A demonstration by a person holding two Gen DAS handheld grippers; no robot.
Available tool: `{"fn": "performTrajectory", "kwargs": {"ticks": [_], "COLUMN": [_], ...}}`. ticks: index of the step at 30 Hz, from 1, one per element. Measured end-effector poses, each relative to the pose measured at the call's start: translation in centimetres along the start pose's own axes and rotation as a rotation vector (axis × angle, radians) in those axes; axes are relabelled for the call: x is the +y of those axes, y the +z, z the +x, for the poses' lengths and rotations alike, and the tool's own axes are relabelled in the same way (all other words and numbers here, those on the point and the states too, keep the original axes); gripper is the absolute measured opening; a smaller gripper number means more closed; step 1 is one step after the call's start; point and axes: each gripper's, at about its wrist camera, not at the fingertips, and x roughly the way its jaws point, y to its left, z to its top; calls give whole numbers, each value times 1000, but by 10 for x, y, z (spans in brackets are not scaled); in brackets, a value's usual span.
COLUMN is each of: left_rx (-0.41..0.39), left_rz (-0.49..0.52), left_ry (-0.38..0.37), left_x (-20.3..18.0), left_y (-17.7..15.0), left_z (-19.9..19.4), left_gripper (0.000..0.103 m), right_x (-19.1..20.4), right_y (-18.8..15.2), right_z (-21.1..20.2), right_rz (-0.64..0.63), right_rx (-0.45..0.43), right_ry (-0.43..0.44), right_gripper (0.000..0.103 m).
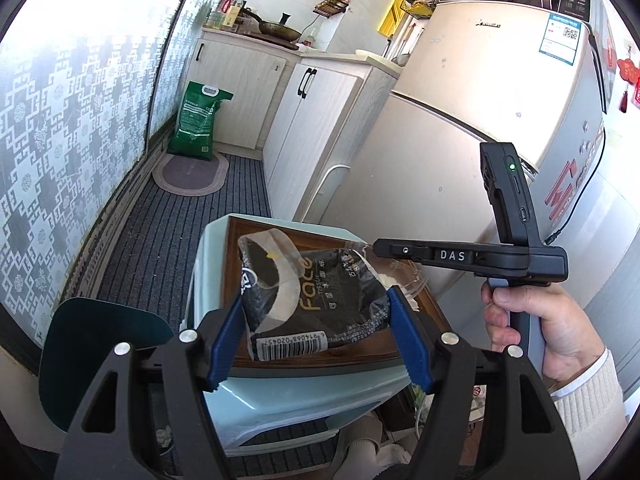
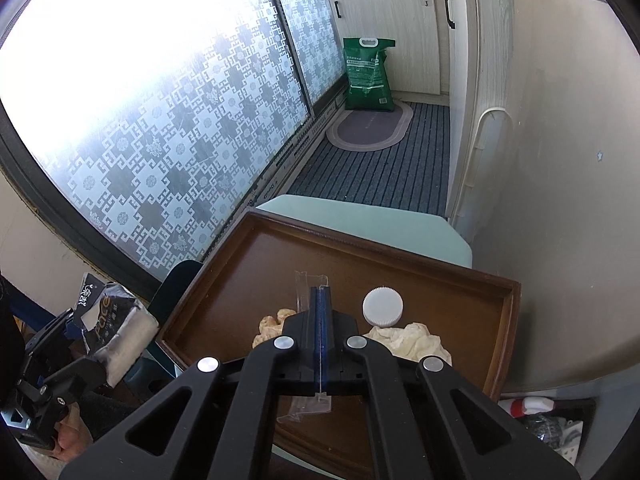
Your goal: Collect trash
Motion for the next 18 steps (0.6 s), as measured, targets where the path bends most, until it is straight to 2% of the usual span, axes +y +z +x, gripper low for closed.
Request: {"fn": "performTrajectory", "kwargs": {"ticks": [7, 18], "left_rx": [-12, -16], "left_rz": [-13, -48], "left_ry": [64, 183], "left_x": [28, 81], "left_y": [3, 2], "left_z": [-14, -33], "left_gripper": [71, 71], "right_x": [20, 78], "right_y": [11, 25], "right_z": [-5, 4], "right_rz": [-12, -88], "right_rx": [-30, -42], "right_ry": [25, 68], "right_gripper": [0, 0]}}
